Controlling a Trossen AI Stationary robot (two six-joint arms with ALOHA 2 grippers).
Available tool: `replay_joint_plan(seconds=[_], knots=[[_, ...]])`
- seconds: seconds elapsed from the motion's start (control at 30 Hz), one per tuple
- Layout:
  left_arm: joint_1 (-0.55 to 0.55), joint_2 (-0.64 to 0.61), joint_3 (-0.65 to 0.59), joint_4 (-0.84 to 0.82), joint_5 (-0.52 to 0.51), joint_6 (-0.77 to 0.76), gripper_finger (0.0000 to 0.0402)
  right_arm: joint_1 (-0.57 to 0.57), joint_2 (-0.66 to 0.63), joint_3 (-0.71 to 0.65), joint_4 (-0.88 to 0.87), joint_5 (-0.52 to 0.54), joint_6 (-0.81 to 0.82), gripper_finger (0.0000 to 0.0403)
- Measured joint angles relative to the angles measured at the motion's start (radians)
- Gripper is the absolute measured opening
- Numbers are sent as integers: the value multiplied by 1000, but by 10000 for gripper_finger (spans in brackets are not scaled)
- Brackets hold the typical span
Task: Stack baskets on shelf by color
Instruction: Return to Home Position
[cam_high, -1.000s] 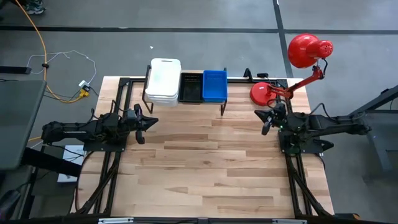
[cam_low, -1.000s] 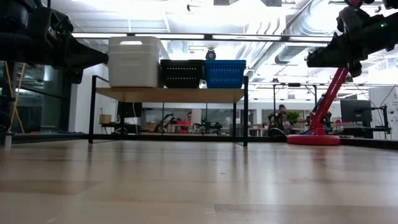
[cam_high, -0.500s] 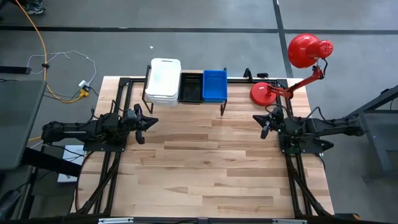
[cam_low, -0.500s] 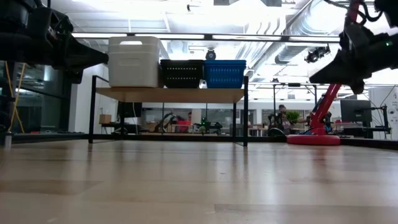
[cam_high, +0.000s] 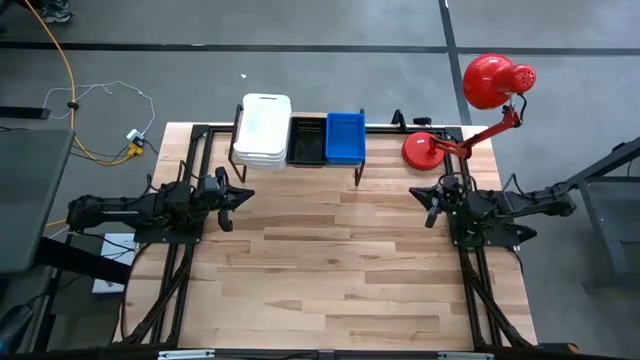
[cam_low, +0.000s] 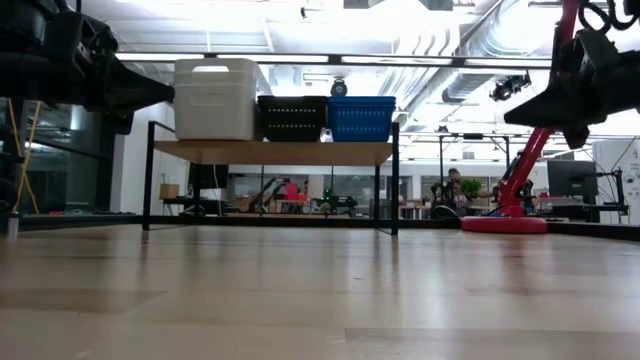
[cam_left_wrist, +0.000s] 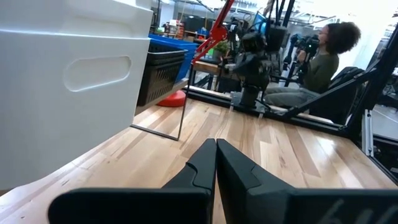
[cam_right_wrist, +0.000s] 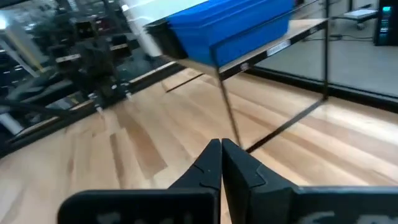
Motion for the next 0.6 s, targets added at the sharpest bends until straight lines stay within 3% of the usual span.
replay_joint_plan(seconds=[0.13,0.37,0.6], knots=[[0,0,0,0,0,0,1,19,3,-39,133,-71,-62,0],[0,0,0,0,0,0,1,-5,1,-45,324,-331,-229,0],[0,0,0,0,0,0,1,-81,2,-48,330,-371,-279,0]])
